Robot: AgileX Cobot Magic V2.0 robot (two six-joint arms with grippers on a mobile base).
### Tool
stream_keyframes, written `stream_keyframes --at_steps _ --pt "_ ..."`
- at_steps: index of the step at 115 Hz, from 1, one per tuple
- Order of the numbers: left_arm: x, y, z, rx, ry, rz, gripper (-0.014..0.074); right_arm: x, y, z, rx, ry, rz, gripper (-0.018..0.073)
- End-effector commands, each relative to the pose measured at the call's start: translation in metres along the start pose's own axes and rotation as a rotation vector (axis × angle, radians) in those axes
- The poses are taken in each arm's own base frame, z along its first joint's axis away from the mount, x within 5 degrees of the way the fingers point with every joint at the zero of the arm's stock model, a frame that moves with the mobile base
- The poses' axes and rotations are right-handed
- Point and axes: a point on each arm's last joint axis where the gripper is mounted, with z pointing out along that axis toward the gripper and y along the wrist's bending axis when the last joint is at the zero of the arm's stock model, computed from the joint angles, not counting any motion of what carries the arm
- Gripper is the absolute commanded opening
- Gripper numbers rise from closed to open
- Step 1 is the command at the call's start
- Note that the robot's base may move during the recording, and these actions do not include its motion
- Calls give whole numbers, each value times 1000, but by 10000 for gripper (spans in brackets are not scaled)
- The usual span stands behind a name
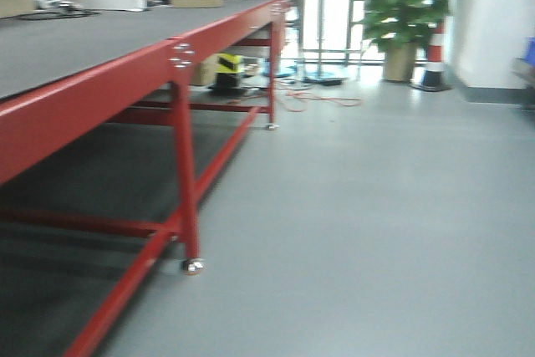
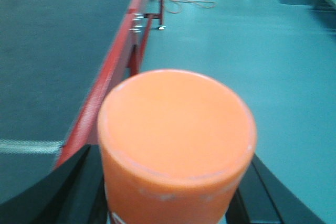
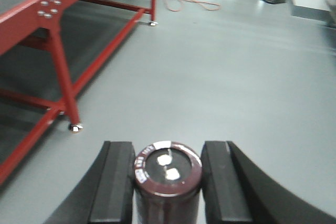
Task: Place cylindrical capacitor in blue bin on shelf
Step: 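Drive away from the table holding both objects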
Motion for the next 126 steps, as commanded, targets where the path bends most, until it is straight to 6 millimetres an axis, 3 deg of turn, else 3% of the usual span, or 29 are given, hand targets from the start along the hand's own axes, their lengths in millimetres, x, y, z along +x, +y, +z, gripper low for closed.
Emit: stream_keyframes --at_steps 1,126 --pt "-4 -1 -2 9 -33 2 -111 -3 0 -2 1 -32 -3 -162" --pt "-4 -1 -2 9 -33 2 -111 -3 0 -2 1 -32 -3 -162"
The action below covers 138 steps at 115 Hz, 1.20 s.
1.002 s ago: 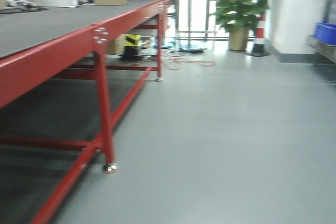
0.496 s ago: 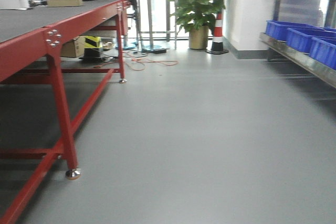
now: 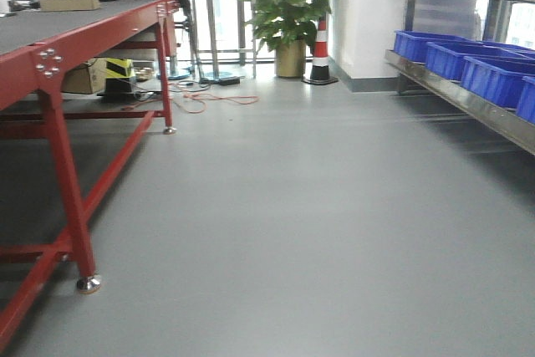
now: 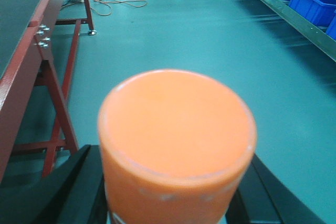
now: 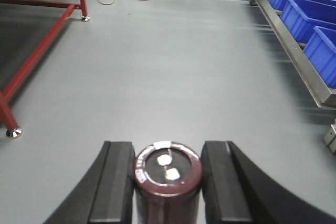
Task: Place cylindrical capacitor in blue bin on shelf
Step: 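Drive away from the table holding both objects, then drive to the steel shelf of blue bins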
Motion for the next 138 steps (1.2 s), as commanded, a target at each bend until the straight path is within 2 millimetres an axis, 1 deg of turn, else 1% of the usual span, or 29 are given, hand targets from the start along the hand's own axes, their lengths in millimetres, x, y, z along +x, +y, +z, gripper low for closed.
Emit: stream_keyframes --at_steps 1,138 --pt "-4 -1 -2 9 -33 2 -111 -3 0 -2 1 -32 -3 -162" --pt "-4 -1 -2 9 -33 2 -111 -3 0 -2 1 -32 -3 -162"
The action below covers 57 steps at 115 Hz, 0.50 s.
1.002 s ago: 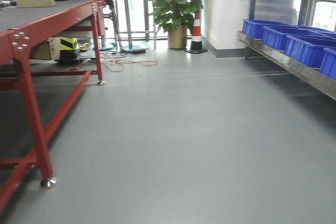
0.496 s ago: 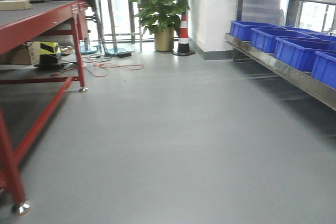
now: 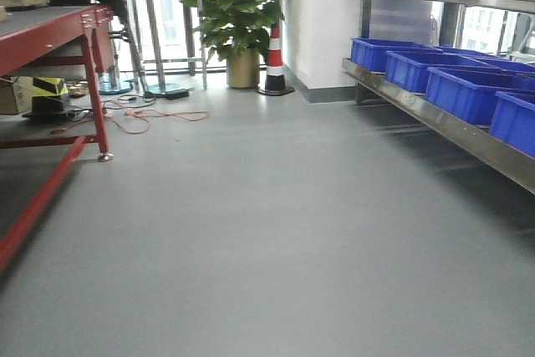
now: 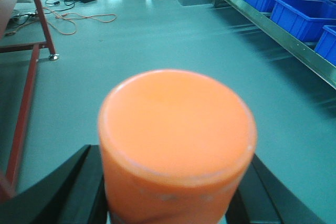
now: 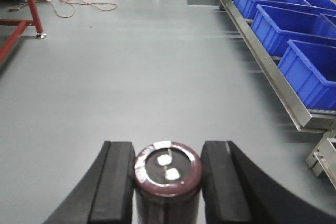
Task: Place cylindrical capacitor in blue bin on shelf
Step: 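Drive to the steel shelf of blue bins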
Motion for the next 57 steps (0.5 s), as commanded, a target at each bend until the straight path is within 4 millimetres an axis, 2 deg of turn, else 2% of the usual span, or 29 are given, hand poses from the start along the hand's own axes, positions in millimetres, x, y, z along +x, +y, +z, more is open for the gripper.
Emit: stream_keyframes --at_steps 1,57 --pt "-4 -1 -2 9 -33 2 -111 -3 0 -2 1 -32 -3 -162" --pt "-4 -1 -2 9 -33 2 -111 -3 0 -2 1 -32 -3 -162"
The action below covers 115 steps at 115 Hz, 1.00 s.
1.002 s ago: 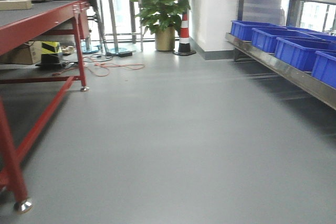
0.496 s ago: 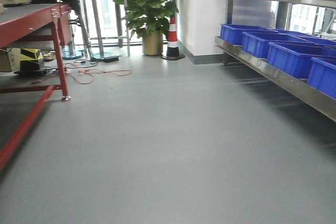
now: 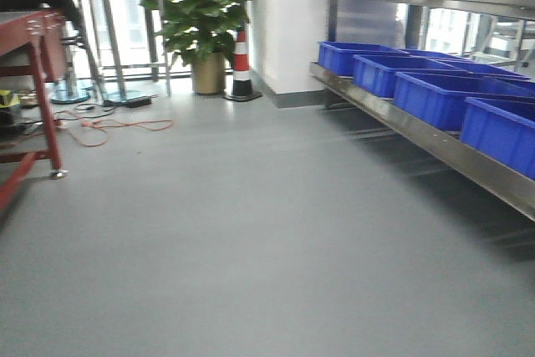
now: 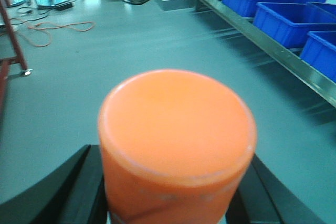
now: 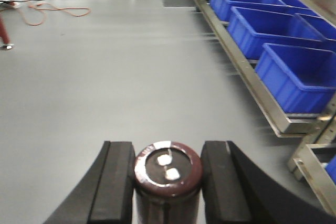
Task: Place cylindrical capacitor in blue bin on shelf
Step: 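Drive to the steel shelf of blue bins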
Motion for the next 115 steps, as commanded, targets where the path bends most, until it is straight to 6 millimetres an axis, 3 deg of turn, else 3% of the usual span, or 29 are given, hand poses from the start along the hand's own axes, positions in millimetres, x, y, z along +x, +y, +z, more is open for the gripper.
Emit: stream_keyframes --at_steps 1,115 --pt "-4 -1 -2 9 -33 2 -111 -3 0 -2 1 -32 -3 -162" --pt "-4 -1 -2 9 -33 2 -111 -3 0 -2 1 -32 -3 -162"
